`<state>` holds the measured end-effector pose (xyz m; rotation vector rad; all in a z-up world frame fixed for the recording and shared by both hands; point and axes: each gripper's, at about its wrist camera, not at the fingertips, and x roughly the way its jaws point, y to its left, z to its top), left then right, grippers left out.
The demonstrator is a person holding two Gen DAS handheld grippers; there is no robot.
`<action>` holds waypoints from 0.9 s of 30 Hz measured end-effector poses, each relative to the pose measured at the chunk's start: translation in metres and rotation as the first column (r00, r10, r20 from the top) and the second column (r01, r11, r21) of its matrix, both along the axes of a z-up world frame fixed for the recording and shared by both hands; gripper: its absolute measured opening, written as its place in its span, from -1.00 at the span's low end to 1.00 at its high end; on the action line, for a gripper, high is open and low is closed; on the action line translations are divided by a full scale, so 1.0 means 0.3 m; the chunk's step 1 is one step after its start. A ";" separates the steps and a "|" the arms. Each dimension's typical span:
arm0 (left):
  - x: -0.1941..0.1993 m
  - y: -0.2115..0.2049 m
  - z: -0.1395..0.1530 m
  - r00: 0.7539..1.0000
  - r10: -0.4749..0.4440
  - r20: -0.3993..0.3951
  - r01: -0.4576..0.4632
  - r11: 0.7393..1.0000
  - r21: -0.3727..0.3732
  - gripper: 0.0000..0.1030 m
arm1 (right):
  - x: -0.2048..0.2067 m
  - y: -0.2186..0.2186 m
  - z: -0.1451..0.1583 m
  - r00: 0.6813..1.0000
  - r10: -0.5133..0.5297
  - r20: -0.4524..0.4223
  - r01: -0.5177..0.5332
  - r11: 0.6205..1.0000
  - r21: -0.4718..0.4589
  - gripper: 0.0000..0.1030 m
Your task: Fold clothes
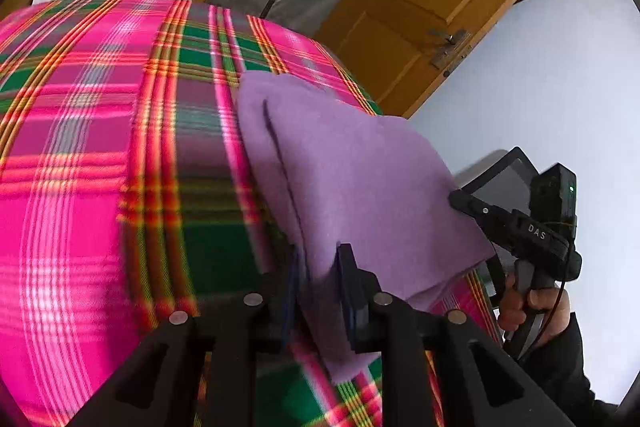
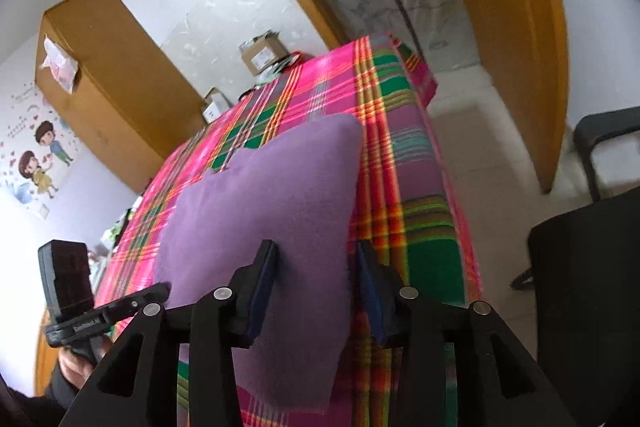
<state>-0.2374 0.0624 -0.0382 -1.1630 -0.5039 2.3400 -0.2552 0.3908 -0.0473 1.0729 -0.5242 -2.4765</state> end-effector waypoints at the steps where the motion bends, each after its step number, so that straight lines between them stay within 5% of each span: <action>1: 0.009 -0.002 0.006 1.000 0.004 -0.002 -0.004 1.000 -0.005 -0.61 | 0.019 -0.003 0.009 1.000 -0.014 -0.012 0.014 1.000 0.022 -0.19; 8: 0.010 0.068 0.147 0.989 0.011 -0.150 -0.032 0.990 -0.137 -0.65 | 0.149 -0.066 0.109 0.980 -0.048 -0.191 0.080 0.983 0.163 -0.19; 11: -0.049 0.125 0.150 0.987 0.003 -0.159 -0.034 0.981 -0.193 -0.66 | 0.130 -0.098 0.107 0.984 -0.022 -0.175 0.056 0.979 0.194 -0.20; 14: -0.105 0.161 0.095 0.994 0.007 -0.106 -0.033 0.969 -0.245 -0.68 | 0.095 -0.116 0.060 0.993 -0.032 -0.114 0.060 0.967 0.248 -0.49; 27: -0.081 0.168 0.049 0.993 0.003 -0.121 -0.035 0.964 -0.264 -0.71 | 0.074 -0.107 0.003 0.994 -0.070 -0.083 0.089 0.965 0.245 -0.50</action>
